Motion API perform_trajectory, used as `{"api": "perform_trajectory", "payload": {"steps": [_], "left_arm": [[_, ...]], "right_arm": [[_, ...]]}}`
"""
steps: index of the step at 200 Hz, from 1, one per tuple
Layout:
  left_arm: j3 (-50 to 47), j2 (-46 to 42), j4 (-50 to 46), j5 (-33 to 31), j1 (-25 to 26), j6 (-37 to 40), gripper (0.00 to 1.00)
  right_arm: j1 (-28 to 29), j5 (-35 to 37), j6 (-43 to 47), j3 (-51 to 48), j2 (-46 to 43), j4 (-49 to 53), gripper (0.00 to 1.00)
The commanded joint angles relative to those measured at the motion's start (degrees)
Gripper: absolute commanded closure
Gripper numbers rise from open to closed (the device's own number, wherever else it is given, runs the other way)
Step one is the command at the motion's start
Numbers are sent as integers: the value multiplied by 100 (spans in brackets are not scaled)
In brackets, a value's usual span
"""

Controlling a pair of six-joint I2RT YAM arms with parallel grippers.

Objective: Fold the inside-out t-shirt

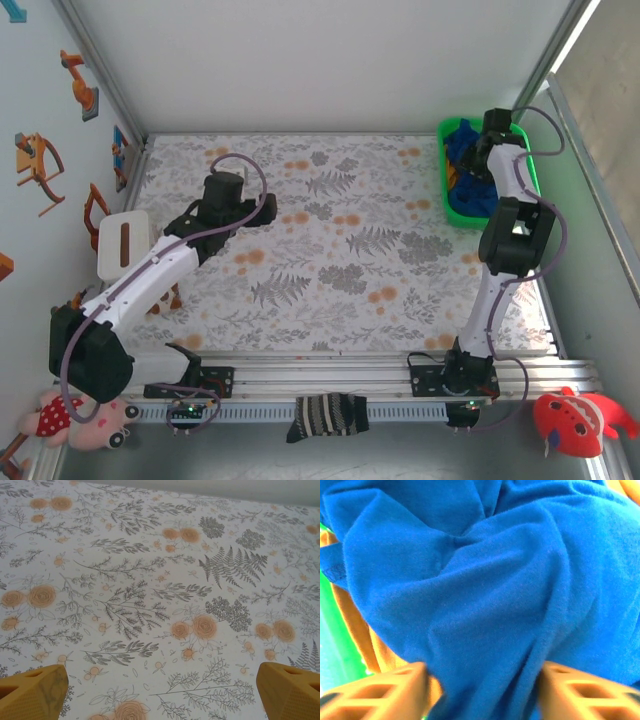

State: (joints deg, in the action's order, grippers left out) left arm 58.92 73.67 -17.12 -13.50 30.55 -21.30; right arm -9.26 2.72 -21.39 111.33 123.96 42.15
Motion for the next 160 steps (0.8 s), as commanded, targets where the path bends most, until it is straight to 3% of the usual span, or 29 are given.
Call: {"api": "perform_trajectory", "payload": {"steps": [1,4,30,64,102,127,160], "left_arm": [[11,8,-74,17,70,-111,4],[10,11,-76,21,74,-118,4],[-29,-52,-80,31,122,-161,4],[-54,-195,-80,-39,199,-277,4],[-142,-427,-123,-257,250,-421,4],[-233,-623,-182,-424,246,-515,4],[-375,-892,-279,-673,251,-571,4]], "right_arm": [[3,-63,-24,-30,-225,-41,89],[3,-80,-34,-18,-259,-49,100],[-5,-686,-185,-99,-858,-336,100],[178,-2677,-946,-621,-2198,-1720,100],[1205,-4235,-2009,-587,-3239,-2777,100],[2065,-4250,-2509,-778,-3616,-3268,100],[2613,-4104,-3301,-1877,-3726,-4393,100]]}}
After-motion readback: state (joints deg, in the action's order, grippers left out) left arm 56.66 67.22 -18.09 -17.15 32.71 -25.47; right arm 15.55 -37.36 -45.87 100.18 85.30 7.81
